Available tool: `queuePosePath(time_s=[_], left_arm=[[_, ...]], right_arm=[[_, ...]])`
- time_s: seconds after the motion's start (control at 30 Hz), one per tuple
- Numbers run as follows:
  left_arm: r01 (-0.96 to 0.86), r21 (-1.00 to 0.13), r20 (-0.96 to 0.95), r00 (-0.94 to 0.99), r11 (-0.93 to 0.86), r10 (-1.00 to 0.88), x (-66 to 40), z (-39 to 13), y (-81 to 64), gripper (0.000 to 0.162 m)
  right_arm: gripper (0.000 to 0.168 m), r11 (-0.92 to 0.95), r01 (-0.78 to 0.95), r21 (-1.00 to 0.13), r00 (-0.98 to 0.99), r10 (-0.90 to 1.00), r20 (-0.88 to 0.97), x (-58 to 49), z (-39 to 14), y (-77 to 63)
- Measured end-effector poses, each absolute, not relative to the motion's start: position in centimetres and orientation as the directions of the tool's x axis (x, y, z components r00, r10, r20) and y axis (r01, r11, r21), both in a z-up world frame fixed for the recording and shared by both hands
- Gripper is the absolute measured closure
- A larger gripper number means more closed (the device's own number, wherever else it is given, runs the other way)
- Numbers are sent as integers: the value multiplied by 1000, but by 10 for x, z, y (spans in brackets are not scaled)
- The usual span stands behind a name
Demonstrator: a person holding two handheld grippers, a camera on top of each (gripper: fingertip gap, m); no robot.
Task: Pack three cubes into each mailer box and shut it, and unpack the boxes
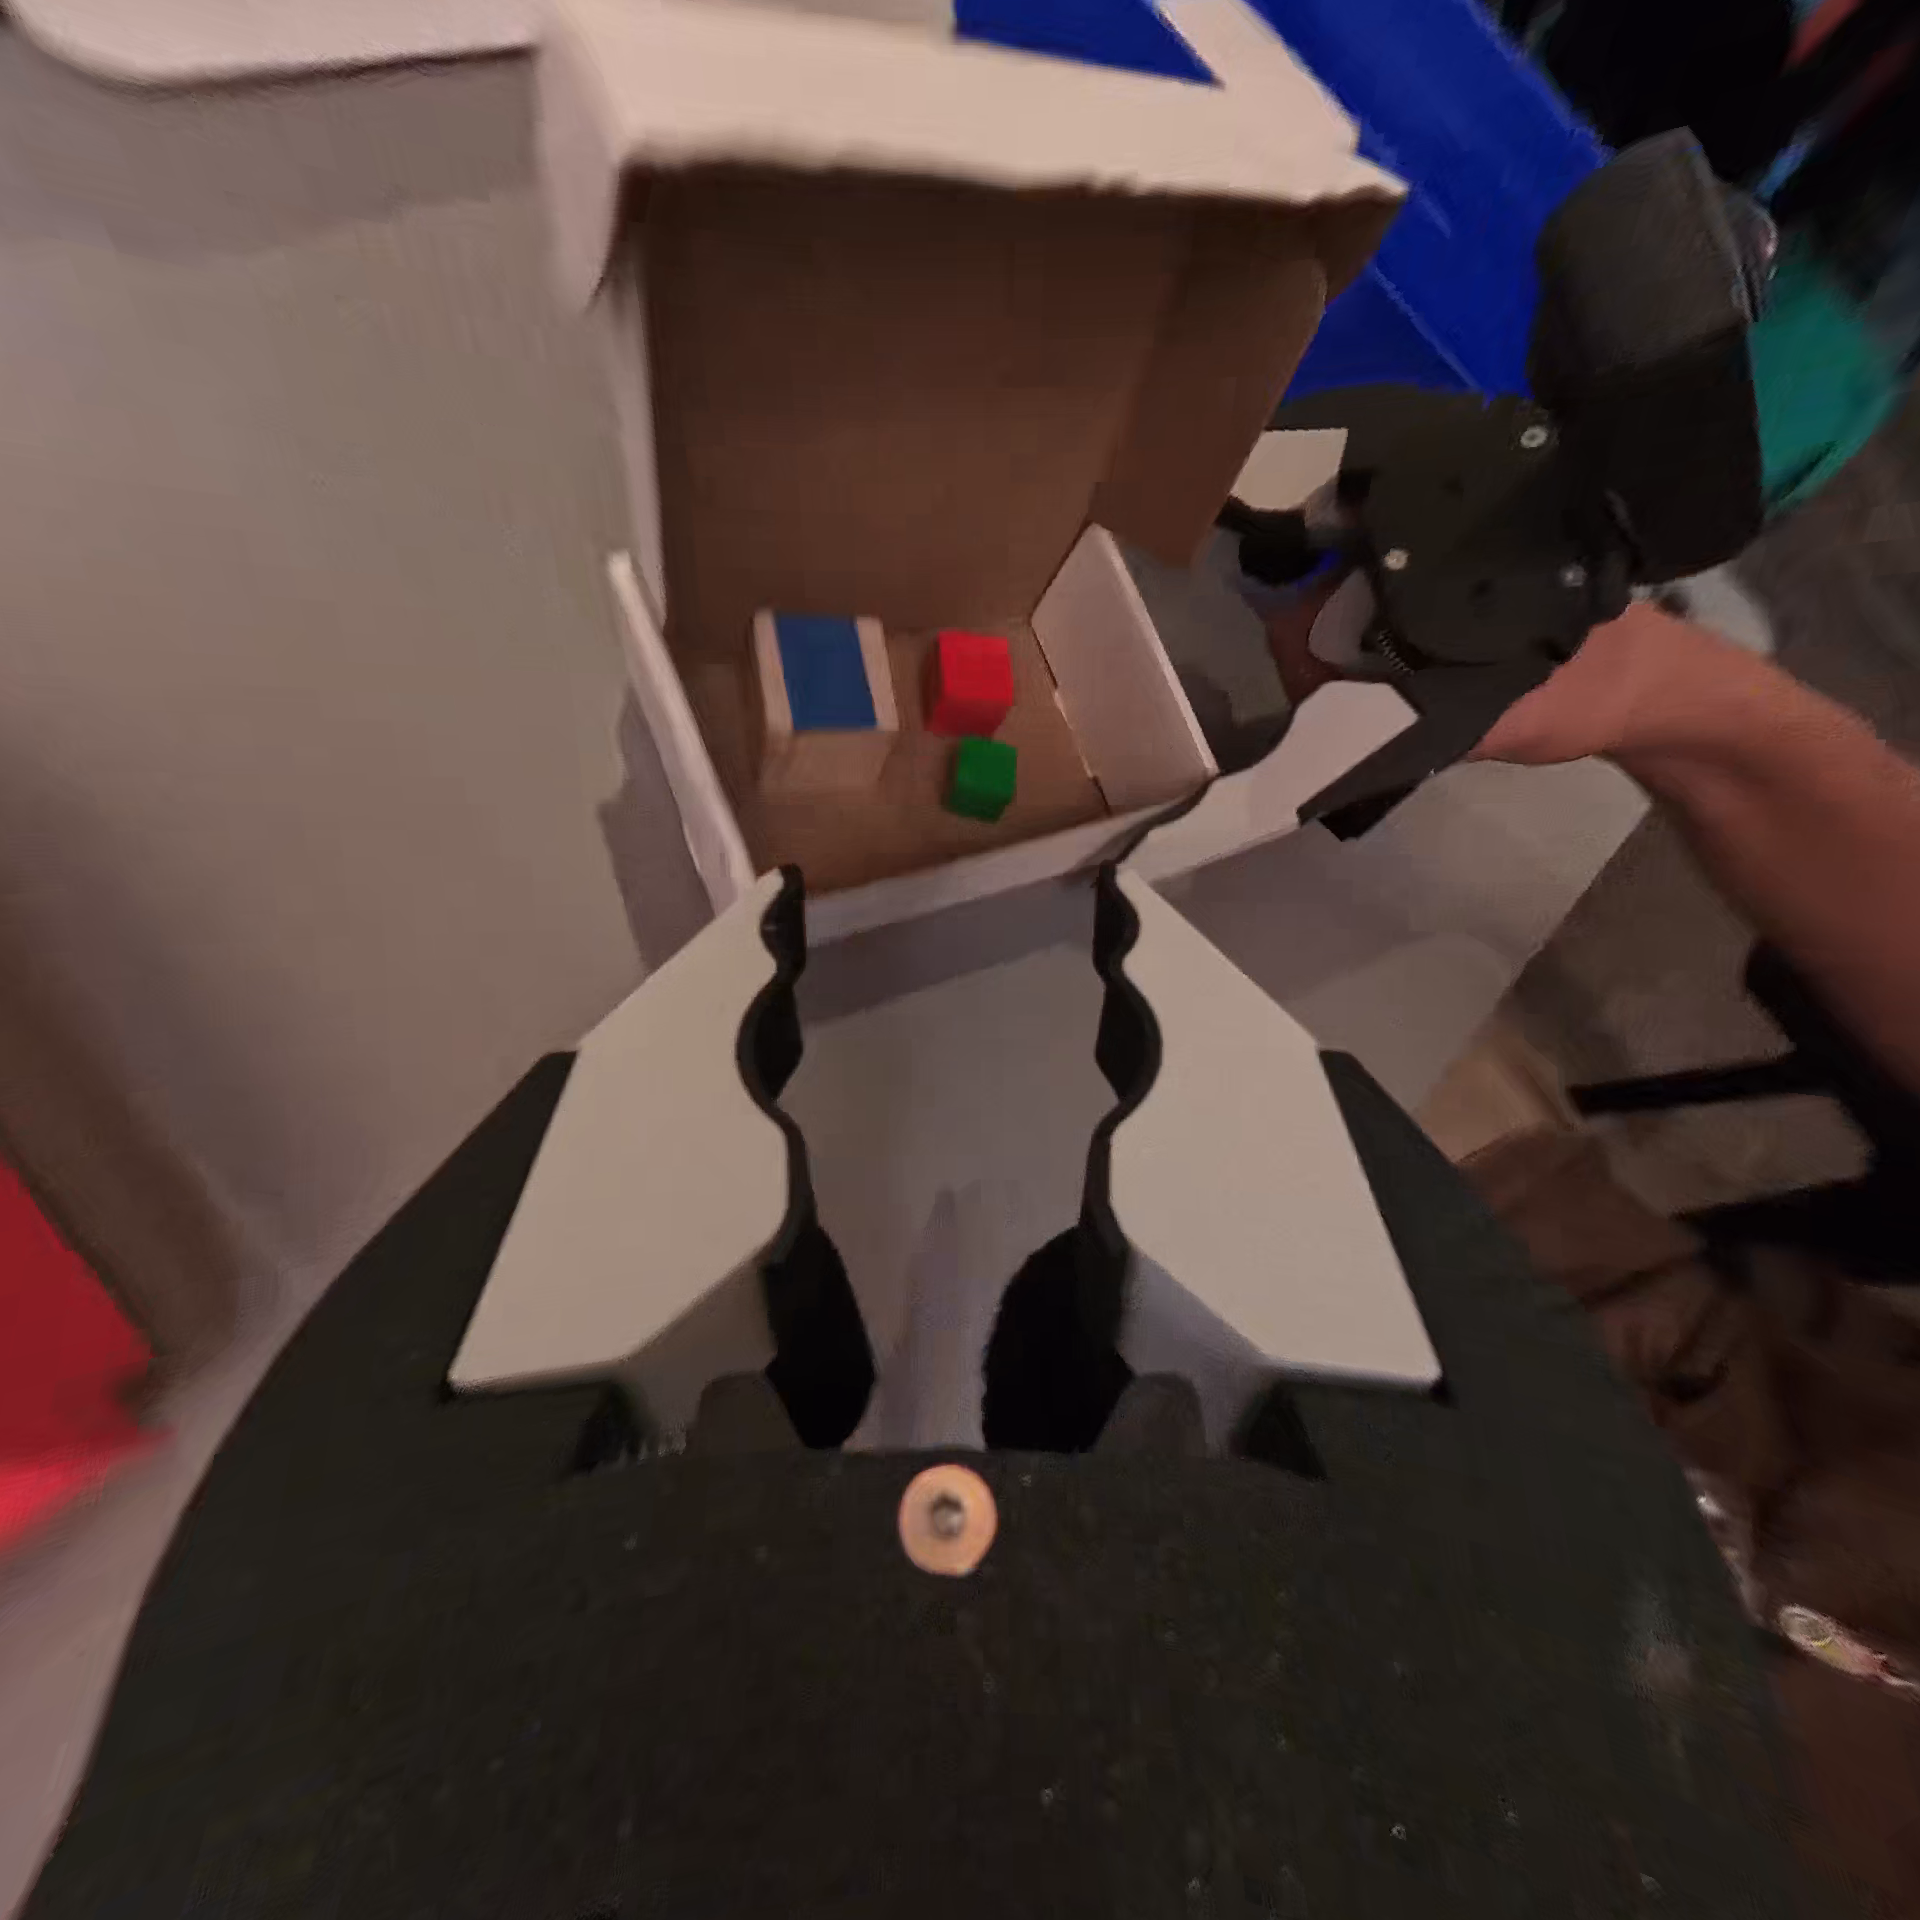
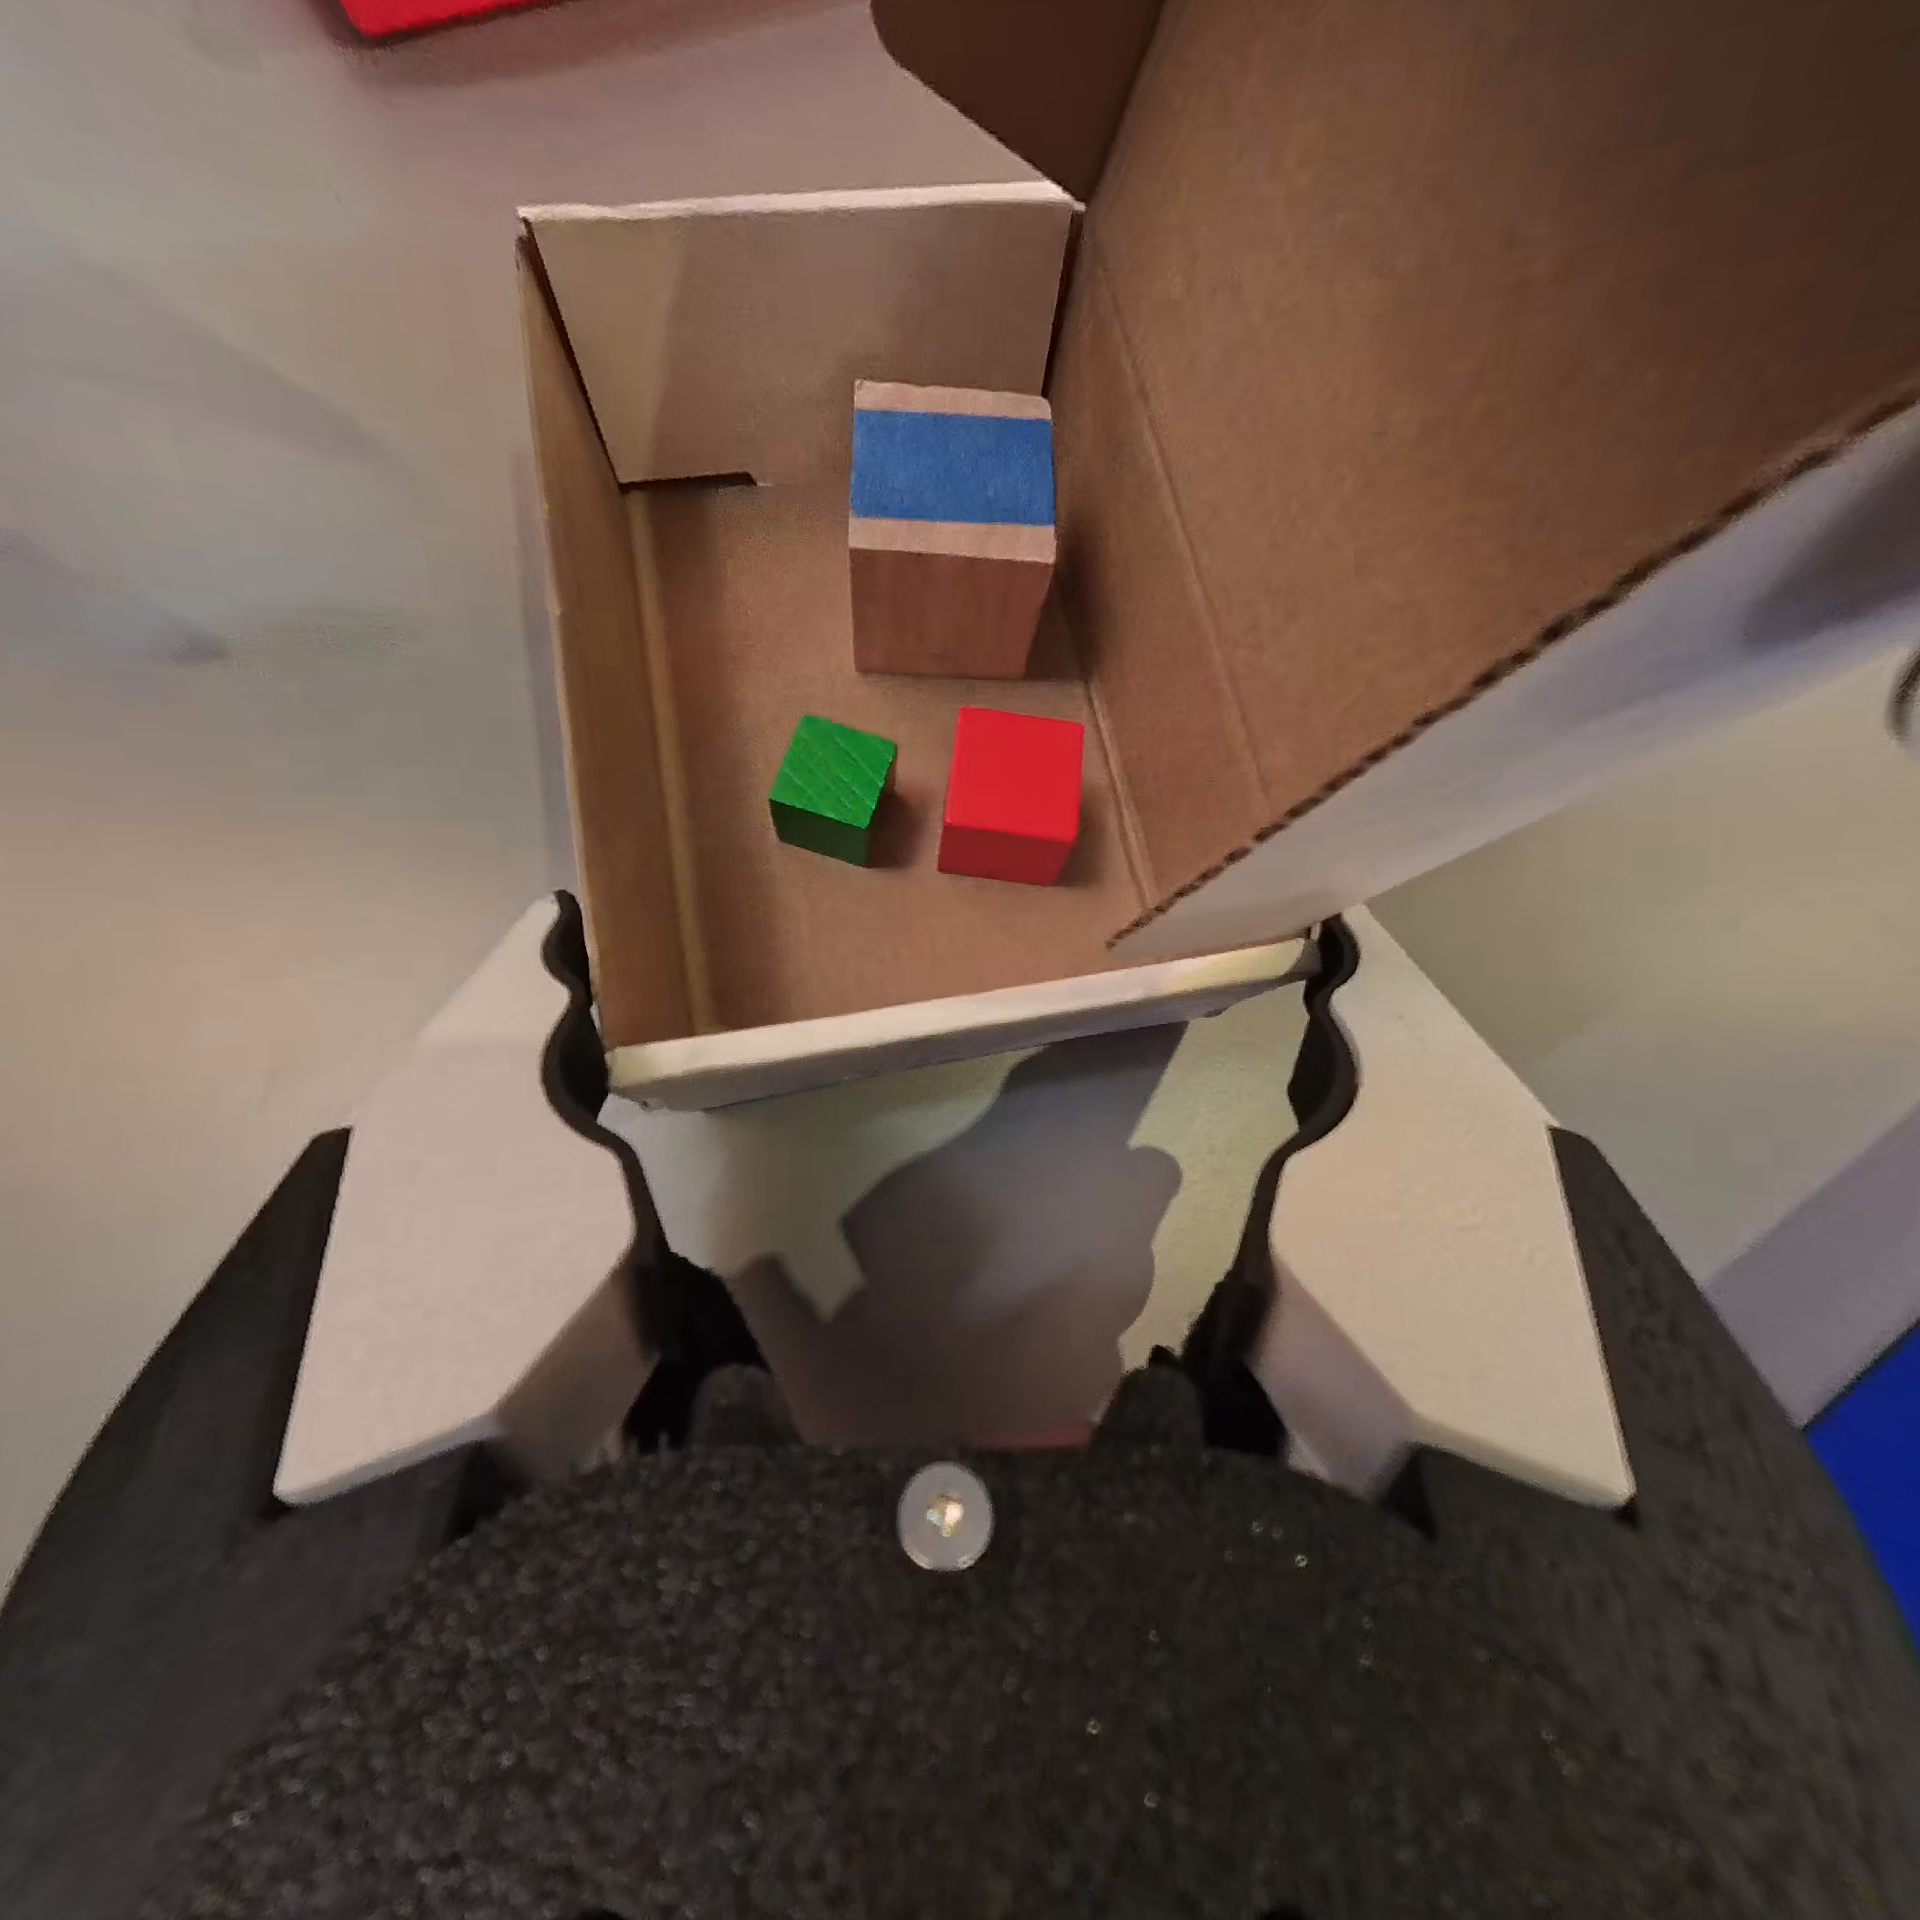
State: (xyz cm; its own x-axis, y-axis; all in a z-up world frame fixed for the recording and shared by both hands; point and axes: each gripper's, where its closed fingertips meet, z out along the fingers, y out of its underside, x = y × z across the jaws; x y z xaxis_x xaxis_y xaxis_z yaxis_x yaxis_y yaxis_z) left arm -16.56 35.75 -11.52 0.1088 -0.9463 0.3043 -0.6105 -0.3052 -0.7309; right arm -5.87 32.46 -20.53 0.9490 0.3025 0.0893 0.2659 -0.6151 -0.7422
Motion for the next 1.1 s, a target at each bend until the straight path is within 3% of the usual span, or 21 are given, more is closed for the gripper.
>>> queuePosePath(time_s=[0.07, 0.13, 0.2, 0.33, 0.43, 0.57, 0.77, 0.97, 1.1], left_arm=[[-524, -745, 410, 129, -413, -903, -187, -131, 355, 112], [-468, -735, 497, 121, -491, -859, -201, -140, 349, 101], [-405, -751, 540, 78, -522, -838, -206, -125, 349, 99], [-361, -883, 251, 181, -302, -951, -214, -118, 376, 96], [-389, -908, 69, 234, -158, -970, -217, -121, 384, 89], [-400, -899, 111, 184, -178, -977, -210, -126, 371, 83], [-491, -865, 3, 191, -98, -982, -201, -141, 378, 83], [-455, -884, 74, 84, -104, -994, -147, -107, 389, 71], [-492, -867, 102, -12, -83, -995, -101, -106, 393, 67]], right_arm=[[35, -618, 269, -739, 949, 302, 93, -59, -205, 324], [35, -616, 272, -739, 949, 301, 98, -59, -205, 324], [35, -622, 280, -731, 947, 303, 105, -59, -206, 324], [35, -620, 290, -729, 947, 298, 123, -58, -206, 323], [34, -622, 283, -730, 949, 291, 120, -59, -206, 323], [34, -619, 275, -736, 951, 288, 112, -58, -206, 323], [35, -590, 234, -772, 959, 270, 84, -59, -190, 324], [51, -439, -12, -898, 994, 95, -60, -38, -120, 302], [68, -367, -33, -930, 992, 102, -75, -49, -108, 299]])
